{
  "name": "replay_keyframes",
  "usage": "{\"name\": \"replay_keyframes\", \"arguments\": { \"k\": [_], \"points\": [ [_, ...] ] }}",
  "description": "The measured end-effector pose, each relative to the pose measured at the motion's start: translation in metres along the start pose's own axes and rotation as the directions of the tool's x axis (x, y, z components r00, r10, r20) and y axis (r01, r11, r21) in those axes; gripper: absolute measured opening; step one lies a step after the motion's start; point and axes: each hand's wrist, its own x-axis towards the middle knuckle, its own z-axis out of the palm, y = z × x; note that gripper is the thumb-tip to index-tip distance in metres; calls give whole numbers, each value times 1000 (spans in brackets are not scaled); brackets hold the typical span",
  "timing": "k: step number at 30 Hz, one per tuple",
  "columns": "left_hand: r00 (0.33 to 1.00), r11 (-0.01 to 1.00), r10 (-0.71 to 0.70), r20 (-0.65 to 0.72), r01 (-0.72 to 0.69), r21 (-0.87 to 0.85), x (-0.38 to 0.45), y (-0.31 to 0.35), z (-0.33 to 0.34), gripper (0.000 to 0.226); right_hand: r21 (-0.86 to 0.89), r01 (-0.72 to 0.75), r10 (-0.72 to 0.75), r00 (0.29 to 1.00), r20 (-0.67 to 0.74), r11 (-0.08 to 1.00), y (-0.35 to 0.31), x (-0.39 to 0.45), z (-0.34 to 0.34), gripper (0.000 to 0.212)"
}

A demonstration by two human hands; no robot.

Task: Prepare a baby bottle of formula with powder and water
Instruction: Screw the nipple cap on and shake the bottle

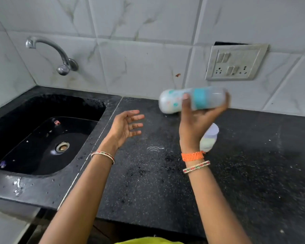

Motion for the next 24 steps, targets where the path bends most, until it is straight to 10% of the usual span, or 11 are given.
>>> {"name": "replay_keyframes", "arguments": {
  "k": [4,9,12,17,20,24],
  "points": [
    [997,996,-70,19,69,49,-5,-7,2,28,-332,118,-37,970,239,936,13,14,-2,83],
    [998,998,-48,32,47,33,-5,-9,-1,28,-299,256,-273,962,-18,919,8,21,-1,80],
    [997,994,-80,16,79,69,-7,-12,1,27,-538,327,-103,909,404,777,12,20,2,76],
    [999,998,-42,10,42,48,-4,-8,-1,26,-342,436,-406,900,159,832,3,7,11,77],
    [998,996,-56,-7,57,66,-5,-4,4,23,-509,414,-148,864,482,754,8,8,13,74],
    [999,998,-35,24,33,53,-6,-6,-1,22,-378,314,-300,949,96,871,3,6,11,79]
  ]
}}
